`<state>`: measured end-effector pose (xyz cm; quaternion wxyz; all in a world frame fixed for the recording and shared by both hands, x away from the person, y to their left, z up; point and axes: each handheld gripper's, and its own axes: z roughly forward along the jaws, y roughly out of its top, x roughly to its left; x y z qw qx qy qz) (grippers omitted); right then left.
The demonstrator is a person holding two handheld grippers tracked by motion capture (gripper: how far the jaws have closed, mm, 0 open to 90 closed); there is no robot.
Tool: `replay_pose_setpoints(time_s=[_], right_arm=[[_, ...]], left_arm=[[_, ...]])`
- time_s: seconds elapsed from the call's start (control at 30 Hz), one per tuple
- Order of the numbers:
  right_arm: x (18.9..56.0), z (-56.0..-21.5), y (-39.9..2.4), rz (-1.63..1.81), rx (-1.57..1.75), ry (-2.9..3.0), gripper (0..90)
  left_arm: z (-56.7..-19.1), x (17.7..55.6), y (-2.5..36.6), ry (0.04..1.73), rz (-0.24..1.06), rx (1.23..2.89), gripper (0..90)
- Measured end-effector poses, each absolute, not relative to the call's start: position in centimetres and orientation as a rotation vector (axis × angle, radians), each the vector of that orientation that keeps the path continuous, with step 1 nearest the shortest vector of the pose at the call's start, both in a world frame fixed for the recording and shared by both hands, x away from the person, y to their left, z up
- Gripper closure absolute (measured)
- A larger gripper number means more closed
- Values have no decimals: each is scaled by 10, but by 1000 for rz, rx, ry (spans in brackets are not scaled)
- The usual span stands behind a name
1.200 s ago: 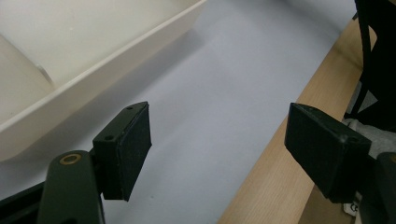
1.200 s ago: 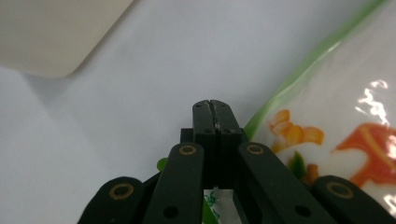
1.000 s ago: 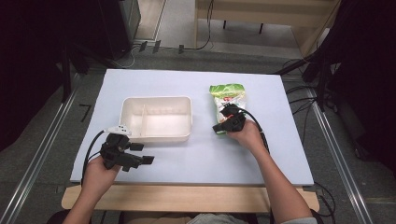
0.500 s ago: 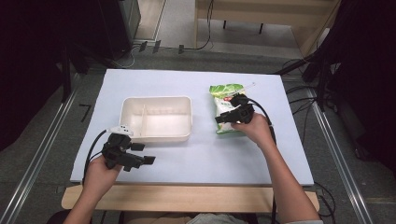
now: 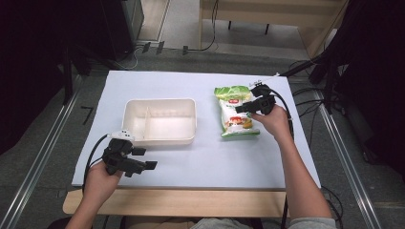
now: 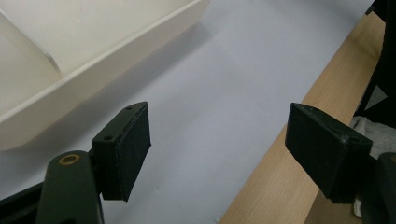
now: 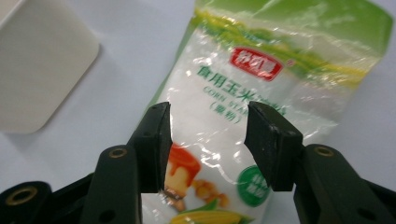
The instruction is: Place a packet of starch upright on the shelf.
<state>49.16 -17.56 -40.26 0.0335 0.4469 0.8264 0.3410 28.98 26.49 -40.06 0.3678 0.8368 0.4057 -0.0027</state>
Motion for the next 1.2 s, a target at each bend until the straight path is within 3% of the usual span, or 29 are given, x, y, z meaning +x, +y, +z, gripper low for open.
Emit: replay_pose_setpoints(time_s=[0.27,0.57,1.0,1.1,1.17,1.2], right_arm=[[514,-409,-190,1018,1469,2459,508],[534,-430,-205,952,1604,2378,414],[550,-459,-179,997,1647,2431,322],[549,-462,-178,1020,1667,2408,346],[548,-461,-178,1031,1675,2416,474],[547,-462,-179,1052,1678,2441,496]], left_arm=[[-401,288,266,1054,3,2145,232],[-402,288,268,1066,12,2147,231],[-404,287,267,1082,12,2145,217],[-403,287,267,1079,16,2142,218],[-403,287,266,1079,16,2149,217],[-404,287,266,1077,17,2151,218]])
